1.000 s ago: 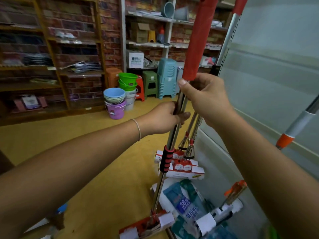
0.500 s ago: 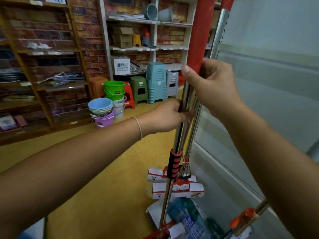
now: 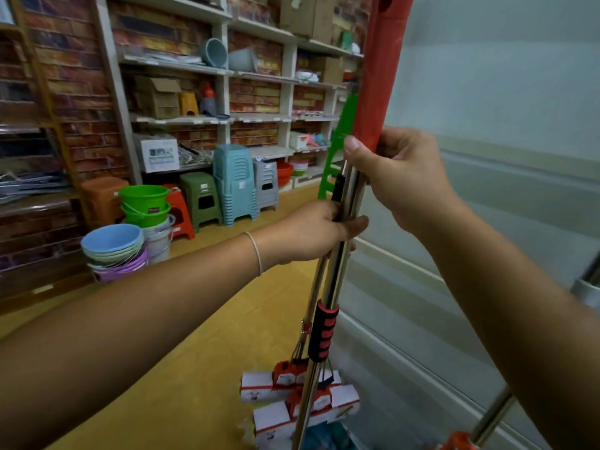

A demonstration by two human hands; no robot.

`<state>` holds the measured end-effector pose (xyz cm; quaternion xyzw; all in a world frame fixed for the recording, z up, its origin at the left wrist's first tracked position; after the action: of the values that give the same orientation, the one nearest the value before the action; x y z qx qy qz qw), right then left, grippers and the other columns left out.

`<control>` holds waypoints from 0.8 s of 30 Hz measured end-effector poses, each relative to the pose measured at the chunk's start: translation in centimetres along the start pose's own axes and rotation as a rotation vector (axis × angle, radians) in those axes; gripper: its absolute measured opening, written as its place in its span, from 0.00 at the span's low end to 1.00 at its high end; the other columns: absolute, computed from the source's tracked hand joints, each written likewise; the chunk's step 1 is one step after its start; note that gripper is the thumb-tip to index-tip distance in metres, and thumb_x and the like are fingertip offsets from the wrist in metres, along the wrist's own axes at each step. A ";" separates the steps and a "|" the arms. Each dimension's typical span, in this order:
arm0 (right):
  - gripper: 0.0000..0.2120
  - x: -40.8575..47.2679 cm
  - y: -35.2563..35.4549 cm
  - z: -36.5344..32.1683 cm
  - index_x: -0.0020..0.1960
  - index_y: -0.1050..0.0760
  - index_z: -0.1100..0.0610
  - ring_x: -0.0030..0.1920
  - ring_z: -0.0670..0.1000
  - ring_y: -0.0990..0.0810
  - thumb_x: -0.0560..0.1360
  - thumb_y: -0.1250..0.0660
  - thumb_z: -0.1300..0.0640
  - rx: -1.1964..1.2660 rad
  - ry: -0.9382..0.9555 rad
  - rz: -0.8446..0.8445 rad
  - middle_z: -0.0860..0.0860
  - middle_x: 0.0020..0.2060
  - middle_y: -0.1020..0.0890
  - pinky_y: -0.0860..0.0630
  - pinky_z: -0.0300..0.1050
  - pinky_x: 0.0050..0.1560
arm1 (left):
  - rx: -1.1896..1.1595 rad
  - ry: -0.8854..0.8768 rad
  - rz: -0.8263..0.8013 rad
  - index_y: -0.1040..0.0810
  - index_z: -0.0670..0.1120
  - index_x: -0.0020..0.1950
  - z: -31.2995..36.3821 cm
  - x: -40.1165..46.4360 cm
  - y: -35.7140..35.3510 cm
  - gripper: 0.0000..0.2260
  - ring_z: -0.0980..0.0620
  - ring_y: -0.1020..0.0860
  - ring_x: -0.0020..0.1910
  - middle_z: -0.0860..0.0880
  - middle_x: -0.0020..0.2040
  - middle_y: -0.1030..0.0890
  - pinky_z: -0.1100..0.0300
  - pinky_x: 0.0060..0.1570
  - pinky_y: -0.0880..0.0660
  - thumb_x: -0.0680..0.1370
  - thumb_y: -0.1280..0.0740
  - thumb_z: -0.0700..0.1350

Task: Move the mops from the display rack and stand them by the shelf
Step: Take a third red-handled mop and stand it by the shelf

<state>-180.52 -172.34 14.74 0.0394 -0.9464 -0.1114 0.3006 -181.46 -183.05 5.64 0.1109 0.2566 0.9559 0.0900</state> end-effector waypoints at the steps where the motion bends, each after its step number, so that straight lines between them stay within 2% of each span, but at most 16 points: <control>1: 0.09 0.3 0.1 -0.3 0.46 0.18 0.61 0.32 0.47 0.27 0.76 0.29 0.54 -0.016 -0.007 0.018 0.55 0.34 0.21 0.28 0.44 0.33 | -0.021 -0.019 -0.023 0.23 0.47 0.51 0.2 0.5 0.3 0.14 0.47 0.16 0.45 0.49 0.44 0.14 0.46 0.50 0.20 0.78 0.35 0.57; 3: 0.08 0.8 0.0 -1.2 0.43 0.18 0.59 0.31 0.47 0.26 0.76 0.29 0.54 -0.058 -0.013 0.064 0.57 0.33 0.21 0.27 0.43 0.33 | -0.046 -0.067 -0.072 0.23 0.49 0.50 0.7 1.3 1.0 0.12 0.54 0.16 0.43 0.50 0.45 0.15 0.53 0.46 0.19 0.78 0.35 0.57; 5: 0.07 1.3 -0.1 -2.2 0.42 0.19 0.54 0.34 0.49 0.23 0.76 0.29 0.52 -0.124 -0.022 0.126 0.63 0.39 0.17 0.22 0.49 0.37 | -0.041 -0.125 -0.108 0.23 0.50 0.48 1.5 1.8 1.8 0.11 0.55 0.17 0.43 0.50 0.45 0.15 0.57 0.43 0.19 0.79 0.36 0.57; 8: 0.08 2.0 -0.4 -4.3 0.40 0.20 0.52 0.37 0.51 0.21 0.77 0.30 0.51 -0.235 -0.018 0.221 0.63 0.46 0.16 0.19 0.56 0.42 | -0.048 -0.211 -0.134 0.23 0.50 0.48 2.8 2.5 3.3 0.12 0.54 0.17 0.43 0.50 0.45 0.15 0.57 0.44 0.20 0.78 0.36 0.58; 11: 0.08 2.7 -0.6 -5.8 0.40 0.21 0.51 0.39 0.55 0.17 0.77 0.30 0.50 -0.302 -0.031 0.267 0.63 0.47 0.16 0.20 0.56 0.43 | -0.070 -0.282 -0.156 0.23 0.50 0.45 3.9 3.1 4.3 0.12 0.59 0.18 0.38 0.50 0.43 0.15 0.62 0.37 0.23 0.78 0.36 0.58; 13: 0.07 3.3 -0.9 -6.5 0.41 0.21 0.51 0.44 0.58 0.15 0.77 0.30 0.50 -0.324 -0.052 0.301 0.63 0.49 0.16 0.20 0.56 0.46 | -0.086 -0.329 -0.184 0.23 0.49 0.43 4.6 3.6 4.9 0.13 0.63 0.19 0.33 0.50 0.42 0.16 0.65 0.33 0.25 0.78 0.36 0.57; 15: 0.07 3.7 -1.0 -7.2 0.42 0.21 0.51 0.48 0.61 0.16 0.77 0.31 0.50 -0.345 -0.068 0.322 0.63 0.50 0.16 0.19 0.59 0.49 | -0.071 -0.371 -0.212 0.23 0.50 0.43 5.2 3.9 5.4 0.13 0.63 0.19 0.34 0.51 0.42 0.16 0.65 0.34 0.26 0.78 0.36 0.58; 16: 0.07 3.9 -1.2 -7.5 0.42 0.21 0.52 0.49 0.62 0.17 0.77 0.31 0.50 -0.363 -0.070 0.333 0.63 0.50 0.16 0.19 0.59 0.49 | -0.068 -0.386 -0.220 0.23 0.51 0.43 5.4 4.0 5.6 0.12 0.61 0.18 0.37 0.50 0.43 0.16 0.62 0.36 0.25 0.78 0.36 0.58; 19: 0.07 4.3 -1.5 -8.1 0.43 0.22 0.52 0.48 0.61 0.16 0.77 0.30 0.50 -0.386 -0.070 0.375 0.63 0.49 0.16 0.18 0.55 0.47 | -0.093 -0.412 -0.241 0.23 0.51 0.44 5.7 4.3 6.2 0.11 0.51 0.17 0.45 0.50 0.46 0.15 0.53 0.44 0.21 0.78 0.35 0.57; 22: 0.06 4.7 -1.6 -8.4 0.43 0.22 0.50 0.45 0.56 0.15 0.77 0.30 0.50 -0.427 -0.073 0.413 0.59 0.46 0.15 0.17 0.43 0.41 | -0.093 -0.435 -0.239 0.20 0.49 0.46 5.9 4.7 6.7 0.12 0.52 0.18 0.43 0.51 0.46 0.15 0.57 0.42 0.23 0.78 0.35 0.56; 24: 0.06 5.2 -1.6 -8.6 0.44 0.22 0.51 0.42 0.55 0.15 0.76 0.29 0.49 -0.458 -0.078 0.416 0.58 0.44 0.15 0.18 0.42 0.39 | -0.108 -0.436 -0.229 0.19 0.48 0.48 5.9 5.1 6.9 0.12 0.56 0.20 0.39 0.52 0.45 0.16 0.60 0.39 0.26 0.78 0.35 0.56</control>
<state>-179.74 -176.25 24.10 -0.2284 -0.8952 -0.2594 0.2815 -185.61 -184.93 15.01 0.2798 0.1907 0.9053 0.2566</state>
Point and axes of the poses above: each hand's wrist, its own x-axis towards the middle knuckle, its own y-axis out of the back of the hand, z = x × y, the point moved 7 cm from there along x, towards the middle knuckle
